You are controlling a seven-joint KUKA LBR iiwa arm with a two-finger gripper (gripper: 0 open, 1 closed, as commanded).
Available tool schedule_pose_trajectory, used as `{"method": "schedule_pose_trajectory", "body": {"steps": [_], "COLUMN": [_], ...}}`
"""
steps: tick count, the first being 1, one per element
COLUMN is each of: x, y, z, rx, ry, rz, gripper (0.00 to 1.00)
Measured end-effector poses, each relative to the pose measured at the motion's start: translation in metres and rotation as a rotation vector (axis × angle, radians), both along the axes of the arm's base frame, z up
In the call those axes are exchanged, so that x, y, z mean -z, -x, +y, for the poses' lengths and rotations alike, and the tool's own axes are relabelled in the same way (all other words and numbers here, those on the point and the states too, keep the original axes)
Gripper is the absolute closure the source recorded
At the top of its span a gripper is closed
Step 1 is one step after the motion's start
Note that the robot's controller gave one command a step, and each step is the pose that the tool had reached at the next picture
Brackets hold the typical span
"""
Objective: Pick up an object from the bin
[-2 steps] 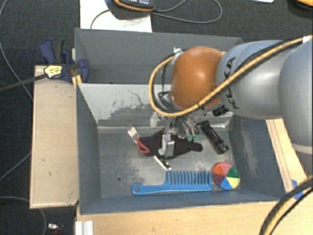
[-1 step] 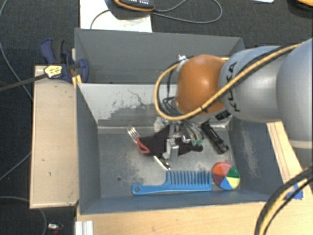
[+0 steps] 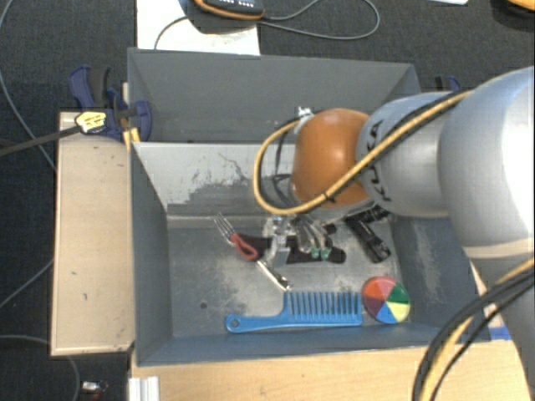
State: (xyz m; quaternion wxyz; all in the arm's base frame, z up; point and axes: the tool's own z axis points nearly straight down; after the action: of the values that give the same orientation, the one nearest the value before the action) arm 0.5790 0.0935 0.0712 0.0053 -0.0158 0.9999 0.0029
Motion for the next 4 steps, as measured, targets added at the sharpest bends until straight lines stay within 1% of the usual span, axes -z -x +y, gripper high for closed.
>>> {"method": "schedule_pose_trajectory", "body": {"steps": [1, 2, 3, 4], "x": [0.000, -0.049, -0.006, -0.006], "y": [0.000, -0.002, 0.001, 0.001], "z": [0.000, -0.001, -0.009, -0.009], "rx": [0.001, -0.016, 0.016, 0.018], "ry": [0.000, 0.000, -0.001, -0.001], "rz": [0.000, -0.003, 0.002, 0.002], "gripper": [1.00, 1.00, 1.00, 1.00]}}
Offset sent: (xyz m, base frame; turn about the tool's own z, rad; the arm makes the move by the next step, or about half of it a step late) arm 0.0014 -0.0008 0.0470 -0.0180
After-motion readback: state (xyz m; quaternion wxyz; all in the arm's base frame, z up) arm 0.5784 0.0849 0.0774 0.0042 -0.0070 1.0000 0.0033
